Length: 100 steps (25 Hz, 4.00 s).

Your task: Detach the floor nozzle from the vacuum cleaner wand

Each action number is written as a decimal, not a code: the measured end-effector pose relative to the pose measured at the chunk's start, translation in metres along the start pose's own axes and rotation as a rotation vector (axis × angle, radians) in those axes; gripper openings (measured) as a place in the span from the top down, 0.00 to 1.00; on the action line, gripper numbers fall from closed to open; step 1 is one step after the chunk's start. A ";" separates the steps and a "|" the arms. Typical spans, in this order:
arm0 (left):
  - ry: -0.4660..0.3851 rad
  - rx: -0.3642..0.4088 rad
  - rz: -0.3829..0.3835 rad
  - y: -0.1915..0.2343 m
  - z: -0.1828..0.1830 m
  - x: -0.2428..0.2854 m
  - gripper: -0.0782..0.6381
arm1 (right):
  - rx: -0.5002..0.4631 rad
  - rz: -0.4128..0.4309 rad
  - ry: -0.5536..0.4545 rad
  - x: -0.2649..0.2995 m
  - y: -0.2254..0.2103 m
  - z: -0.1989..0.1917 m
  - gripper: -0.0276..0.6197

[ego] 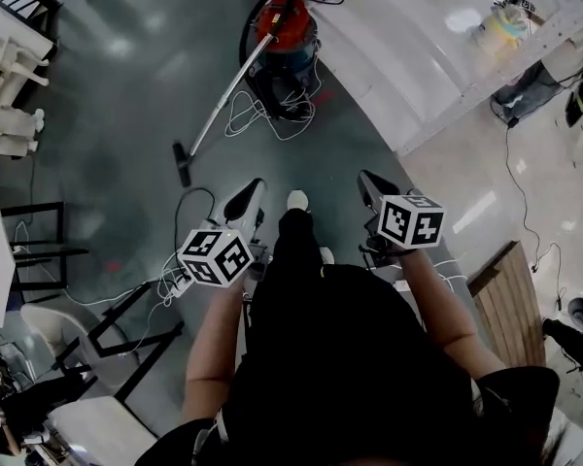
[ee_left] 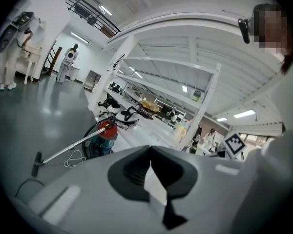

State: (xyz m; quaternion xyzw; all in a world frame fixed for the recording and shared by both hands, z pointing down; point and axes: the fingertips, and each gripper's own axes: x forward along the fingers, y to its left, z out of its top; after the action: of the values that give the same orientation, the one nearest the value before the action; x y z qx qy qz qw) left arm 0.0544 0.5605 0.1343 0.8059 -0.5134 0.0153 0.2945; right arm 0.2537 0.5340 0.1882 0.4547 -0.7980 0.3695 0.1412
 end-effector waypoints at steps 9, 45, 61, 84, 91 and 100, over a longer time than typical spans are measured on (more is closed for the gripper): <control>0.038 0.000 -0.026 0.052 0.044 0.093 0.88 | 0.008 -0.028 0.040 0.079 -0.013 0.055 0.96; 0.117 0.066 -0.034 0.196 0.188 0.357 0.88 | -0.087 0.077 0.087 0.374 -0.053 0.304 0.96; 0.100 0.092 0.088 0.266 0.229 0.474 0.88 | -0.184 0.207 0.263 0.496 -0.105 0.360 0.96; 0.346 0.231 -0.047 0.390 0.118 0.548 0.88 | -0.025 0.015 0.213 0.649 -0.120 0.295 0.96; 0.336 0.236 -0.054 0.417 0.096 0.575 0.88 | 0.023 -0.080 0.182 0.686 -0.144 0.278 0.96; 0.335 0.258 -0.023 0.457 0.071 0.608 0.88 | 0.080 -0.129 0.182 0.730 -0.165 0.254 0.96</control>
State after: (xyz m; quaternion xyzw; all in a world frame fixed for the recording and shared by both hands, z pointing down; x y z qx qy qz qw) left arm -0.0604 -0.1085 0.4836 0.8290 -0.4417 0.2113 0.2703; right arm 0.0200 -0.1544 0.4997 0.4748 -0.7357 0.4309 0.2184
